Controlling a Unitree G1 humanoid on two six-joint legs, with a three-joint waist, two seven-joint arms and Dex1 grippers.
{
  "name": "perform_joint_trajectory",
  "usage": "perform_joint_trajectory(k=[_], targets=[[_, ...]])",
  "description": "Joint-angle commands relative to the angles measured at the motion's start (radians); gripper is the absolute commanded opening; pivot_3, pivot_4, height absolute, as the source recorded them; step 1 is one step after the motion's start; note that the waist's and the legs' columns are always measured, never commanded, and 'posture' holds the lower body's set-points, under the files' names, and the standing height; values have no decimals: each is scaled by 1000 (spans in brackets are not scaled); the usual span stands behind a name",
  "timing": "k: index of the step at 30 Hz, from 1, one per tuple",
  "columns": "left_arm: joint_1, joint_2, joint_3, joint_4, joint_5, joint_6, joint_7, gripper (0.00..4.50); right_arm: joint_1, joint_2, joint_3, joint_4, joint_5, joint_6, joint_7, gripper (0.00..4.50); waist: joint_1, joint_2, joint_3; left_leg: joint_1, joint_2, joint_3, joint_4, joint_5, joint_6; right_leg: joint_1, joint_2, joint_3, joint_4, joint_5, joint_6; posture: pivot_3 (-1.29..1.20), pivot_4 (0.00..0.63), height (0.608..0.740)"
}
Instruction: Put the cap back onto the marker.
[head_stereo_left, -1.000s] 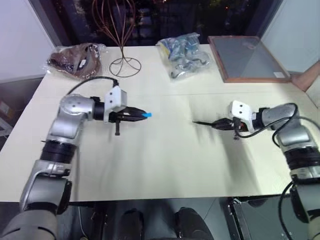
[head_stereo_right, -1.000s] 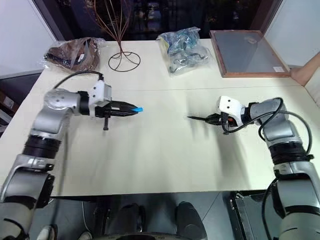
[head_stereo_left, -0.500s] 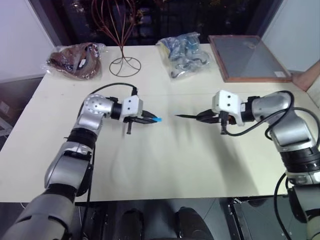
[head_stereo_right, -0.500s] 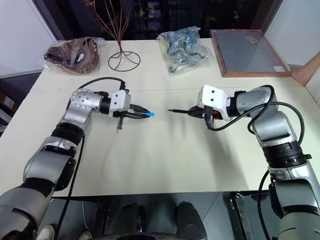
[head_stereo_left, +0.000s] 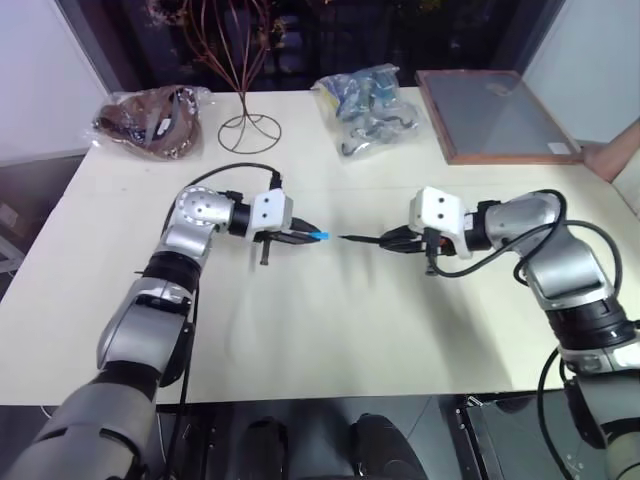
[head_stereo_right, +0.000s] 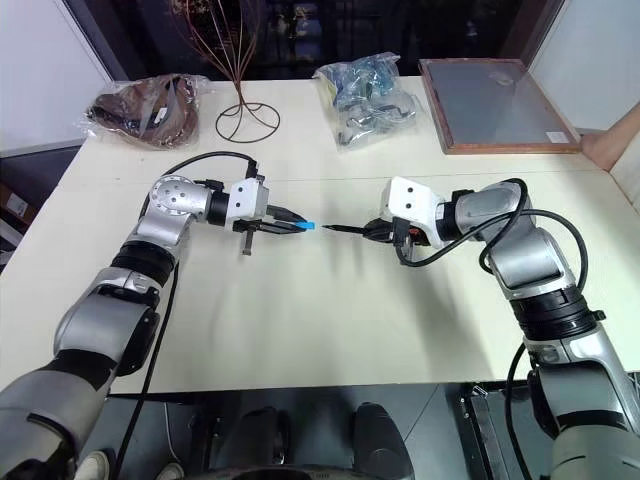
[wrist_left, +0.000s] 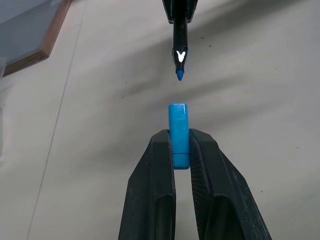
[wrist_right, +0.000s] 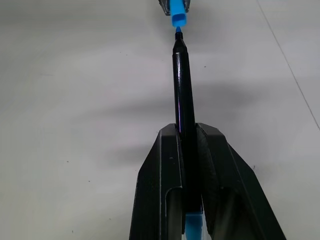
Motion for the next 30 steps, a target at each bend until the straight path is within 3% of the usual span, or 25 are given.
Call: perform_joint_trajectory(k=[1,30], targets=[[-9,7,23,-32,-10,-12,10,0,-17,4,-9,-23,18,-6,-5,21,0,0,0,0,0,0,0,0,0,0,0,0,0,0,0,0,150,740],[-10,-12,20,-58,-20,8,-7,0,-18,11,0,4,18,-20,-15,21,0,0,0,0,0,0,0,0,0,0,0,0,0,0,0,0,150,740]])
